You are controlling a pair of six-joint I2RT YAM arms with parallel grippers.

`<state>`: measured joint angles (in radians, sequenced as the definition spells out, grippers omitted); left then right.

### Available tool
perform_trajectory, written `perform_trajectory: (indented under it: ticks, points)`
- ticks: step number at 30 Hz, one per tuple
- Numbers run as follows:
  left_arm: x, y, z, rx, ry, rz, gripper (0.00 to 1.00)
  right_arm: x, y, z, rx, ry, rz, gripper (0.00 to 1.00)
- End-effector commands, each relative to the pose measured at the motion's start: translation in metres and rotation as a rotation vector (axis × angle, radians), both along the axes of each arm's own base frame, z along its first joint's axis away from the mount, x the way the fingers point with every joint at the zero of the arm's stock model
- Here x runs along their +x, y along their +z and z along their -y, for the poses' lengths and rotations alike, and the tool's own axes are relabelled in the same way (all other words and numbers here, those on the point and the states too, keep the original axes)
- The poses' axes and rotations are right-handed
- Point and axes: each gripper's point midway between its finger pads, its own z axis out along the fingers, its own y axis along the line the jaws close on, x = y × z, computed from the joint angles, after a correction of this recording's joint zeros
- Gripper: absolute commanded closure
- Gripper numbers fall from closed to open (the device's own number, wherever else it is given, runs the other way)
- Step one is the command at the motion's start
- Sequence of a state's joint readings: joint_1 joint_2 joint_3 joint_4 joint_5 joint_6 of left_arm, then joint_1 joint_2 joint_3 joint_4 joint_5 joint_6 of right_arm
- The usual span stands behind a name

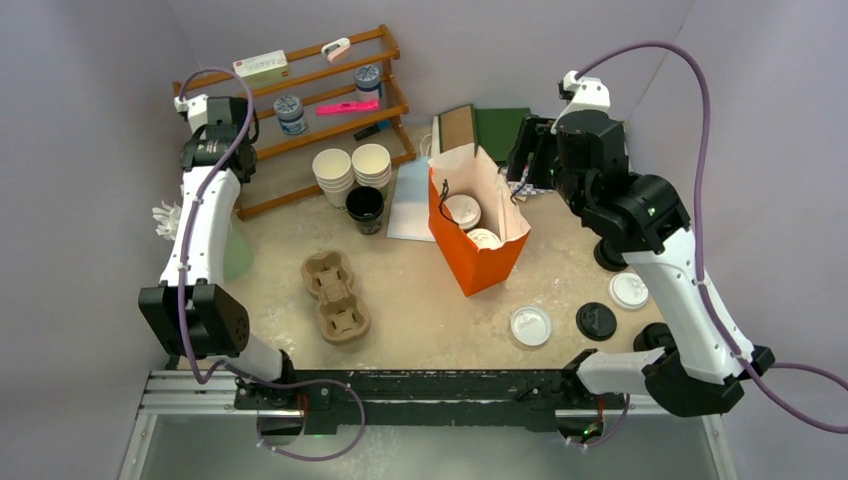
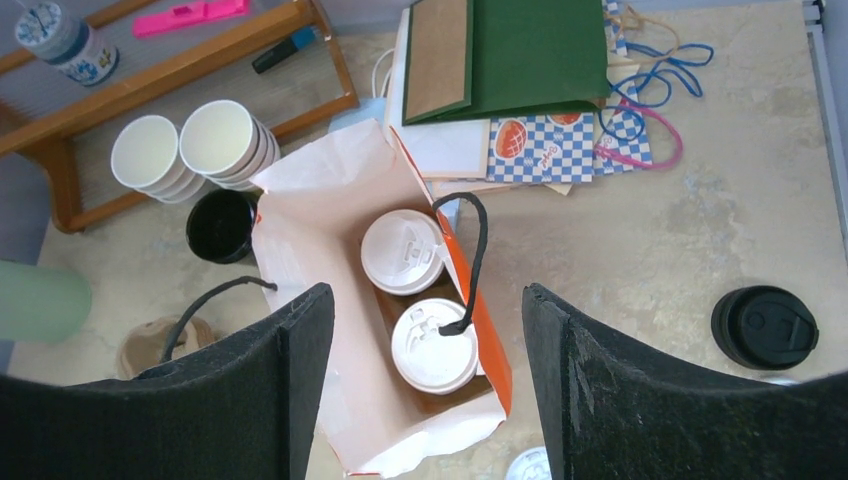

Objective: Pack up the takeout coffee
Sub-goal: Pick up the straw from the storage cup.

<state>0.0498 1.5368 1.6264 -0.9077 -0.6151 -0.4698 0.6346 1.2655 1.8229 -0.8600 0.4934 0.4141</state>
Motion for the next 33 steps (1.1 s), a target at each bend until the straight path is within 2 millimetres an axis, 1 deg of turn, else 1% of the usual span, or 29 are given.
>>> perform_trajectory:
  ticks: [1, 4, 10, 15, 19, 27, 28, 29, 30, 32, 33]
  points:
    - [-0.009, 0.009, -0.039, 0.067, 0.074, 0.044, 0.59, -0.007, 0.001, 0.000, -0.005, 0.019, -0.035, 0.29]
    - [-0.010, 0.000, -0.051, 0.066, 0.094, 0.030, 0.59, -0.007, -0.003, -0.003, -0.003, 0.028, -0.052, 0.30]
    - [0.001, -0.016, -0.051, 0.040, 0.069, 0.028, 0.60, -0.005, -0.003, -0.007, -0.004, 0.035, -0.066, 0.30]
    - [0.010, -0.019, -0.051, 0.034, 0.058, 0.038, 0.64, -0.009, -0.005, -0.006, -0.011, 0.042, -0.075, 0.30]
    - [0.014, -0.020, -0.057, 0.057, 0.073, 0.025, 0.64, -0.009, -0.006, -0.005, -0.013, 0.042, -0.077, 0.30]
    - [0.013, -0.024, -0.070, 0.094, 0.111, -0.001, 0.65, -0.007, -0.009, -0.007, -0.017, 0.045, -0.083, 0.30]
    - [0.013, -0.026, -0.073, 0.100, 0.121, -0.004, 0.66, -0.006, -0.009, -0.008, -0.018, 0.047, -0.083, 0.30]
    - [0.012, -0.028, -0.075, 0.104, 0.131, -0.009, 0.70, -0.005, -0.009, -0.008, -0.019, 0.047, -0.084, 0.30]
    - [0.010, -0.030, -0.077, 0.107, 0.143, -0.013, 0.76, -0.005, -0.009, -0.009, -0.019, 0.049, -0.083, 0.30]
    - [0.008, -0.031, -0.080, 0.110, 0.157, -0.018, 1.00, -0.004, -0.009, -0.011, -0.020, 0.055, -0.083, 0.30]
    - [0.007, -0.030, -0.079, 0.102, 0.159, -0.015, 1.00, -0.003, -0.009, -0.011, -0.022, 0.055, -0.083, 0.30]
